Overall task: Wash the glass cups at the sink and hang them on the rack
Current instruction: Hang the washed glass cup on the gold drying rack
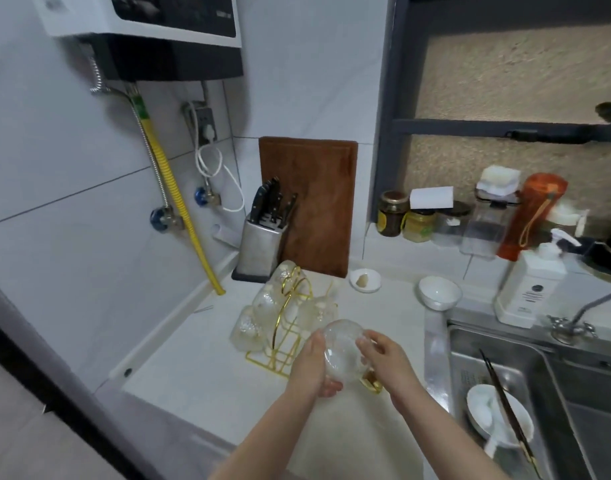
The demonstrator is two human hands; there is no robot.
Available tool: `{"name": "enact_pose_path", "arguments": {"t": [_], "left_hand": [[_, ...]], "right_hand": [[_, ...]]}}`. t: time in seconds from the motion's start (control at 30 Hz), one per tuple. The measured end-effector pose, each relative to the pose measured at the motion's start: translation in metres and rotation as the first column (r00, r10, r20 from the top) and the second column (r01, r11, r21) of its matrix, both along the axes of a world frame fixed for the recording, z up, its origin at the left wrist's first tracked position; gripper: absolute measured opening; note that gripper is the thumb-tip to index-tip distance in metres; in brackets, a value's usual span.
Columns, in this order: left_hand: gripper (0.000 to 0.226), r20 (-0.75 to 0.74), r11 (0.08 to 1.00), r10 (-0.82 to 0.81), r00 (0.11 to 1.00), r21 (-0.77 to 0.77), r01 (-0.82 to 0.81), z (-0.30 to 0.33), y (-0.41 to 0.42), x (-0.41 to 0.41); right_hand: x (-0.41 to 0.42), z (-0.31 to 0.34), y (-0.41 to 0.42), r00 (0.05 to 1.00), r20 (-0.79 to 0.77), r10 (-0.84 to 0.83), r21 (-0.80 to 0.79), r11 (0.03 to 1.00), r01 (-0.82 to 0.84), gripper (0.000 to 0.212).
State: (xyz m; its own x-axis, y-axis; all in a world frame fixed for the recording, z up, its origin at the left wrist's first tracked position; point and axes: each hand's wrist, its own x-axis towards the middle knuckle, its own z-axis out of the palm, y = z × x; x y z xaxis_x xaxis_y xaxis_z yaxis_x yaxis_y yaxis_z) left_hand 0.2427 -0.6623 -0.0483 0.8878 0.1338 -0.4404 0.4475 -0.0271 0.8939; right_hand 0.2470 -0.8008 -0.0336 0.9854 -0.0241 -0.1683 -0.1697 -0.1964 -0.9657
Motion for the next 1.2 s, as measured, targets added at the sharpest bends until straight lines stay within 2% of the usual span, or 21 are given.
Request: {"name": "enact_pose_path", "arguments": {"t": [0.2, 0.27, 0.37, 0.43, 0.57, 0.87, 0.97, 1.07, 1.2], "left_hand": [[0.043, 0.065, 0.994, 0.086, 0.994, 0.057, -0.090, -0.006, 0.014, 0.017], [0.045, 0.078, 0.990, 0.117, 0.990, 0.065, -0.122, -0.007, 0.019, 0.021], [0.044, 0.078, 0.983, 0.144, 0.986, 0.104, -0.152, -0.003, 0.025, 0.022], [0.042, 0.084, 0.978, 0.131, 0.988, 0.153, -0.142, -0.001, 0.028, 0.021], [0.045, 0.107, 0.964, 0.075, 0.991, 0.245, -0.100, -0.006, 0.037, 0.019], [0.056, 0.042, 0.928, -0.019, 0.999, 0.372, 0.003, -0.028, 0.055, 0.034], [0.057, 0.018, 0.918, -0.049, 0.999, 0.394, 0.038, -0.032, 0.060, 0.037], [0.059, 0.018, 0.886, -0.081, 0.997, 0.460, 0.064, -0.040, 0.064, 0.042], [0.059, 0.019, 0.857, -0.116, 0.993, 0.508, 0.090, -0.048, 0.069, 0.044]], "right_hand": [[0.037, -0.010, 0.012, 0.992, 0.000, 0.124, 0.010, 0.992, -0.124, 0.011], [0.050, -0.014, 0.017, 0.987, -0.012, 0.160, 0.027, 0.987, -0.159, 0.016], [0.064, -0.021, 0.025, 0.981, -0.055, 0.187, 0.041, 0.982, -0.184, 0.036], [0.067, -0.024, 0.029, 0.976, -0.065, 0.207, 0.049, 0.978, -0.204, 0.034], [0.074, -0.037, 0.034, 0.974, -0.117, 0.193, 0.055, 0.981, -0.187, 0.031], [0.083, -0.073, 0.049, 0.964, -0.239, 0.115, 0.020, 0.993, -0.114, 0.033], [0.082, -0.076, 0.056, 0.967, -0.243, 0.075, 0.037, 0.997, -0.068, 0.023], [0.082, -0.077, 0.060, 0.964, -0.260, 0.056, 0.058, 0.997, -0.043, 0.005], [0.082, -0.078, 0.063, 0.966, -0.255, 0.052, 0.072, 0.997, -0.035, 0.006]]}}
